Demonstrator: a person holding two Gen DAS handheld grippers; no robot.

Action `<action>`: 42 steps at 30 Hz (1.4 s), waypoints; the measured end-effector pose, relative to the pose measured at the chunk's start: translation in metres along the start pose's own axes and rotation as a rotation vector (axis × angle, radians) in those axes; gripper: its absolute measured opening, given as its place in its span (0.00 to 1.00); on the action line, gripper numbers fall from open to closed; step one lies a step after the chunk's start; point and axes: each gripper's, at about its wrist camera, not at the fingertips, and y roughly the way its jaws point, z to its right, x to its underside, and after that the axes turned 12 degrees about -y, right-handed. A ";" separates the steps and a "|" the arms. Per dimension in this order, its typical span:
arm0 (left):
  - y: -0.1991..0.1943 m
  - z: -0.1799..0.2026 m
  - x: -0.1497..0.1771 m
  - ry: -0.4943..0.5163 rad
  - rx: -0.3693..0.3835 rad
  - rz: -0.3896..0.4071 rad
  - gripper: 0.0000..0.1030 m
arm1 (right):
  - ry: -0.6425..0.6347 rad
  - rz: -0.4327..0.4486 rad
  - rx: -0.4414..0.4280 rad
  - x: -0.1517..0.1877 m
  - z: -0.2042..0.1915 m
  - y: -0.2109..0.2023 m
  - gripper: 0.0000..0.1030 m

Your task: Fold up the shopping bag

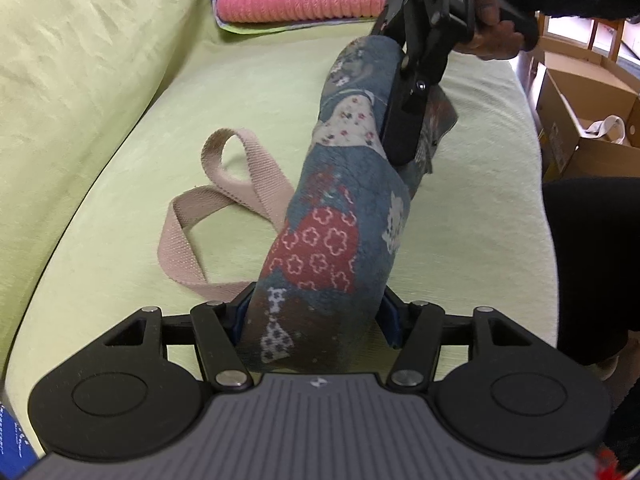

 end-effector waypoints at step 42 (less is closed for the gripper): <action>-0.011 -0.005 -0.018 -0.230 -0.188 0.113 0.40 | 0.455 0.219 0.420 0.003 0.018 0.027 0.55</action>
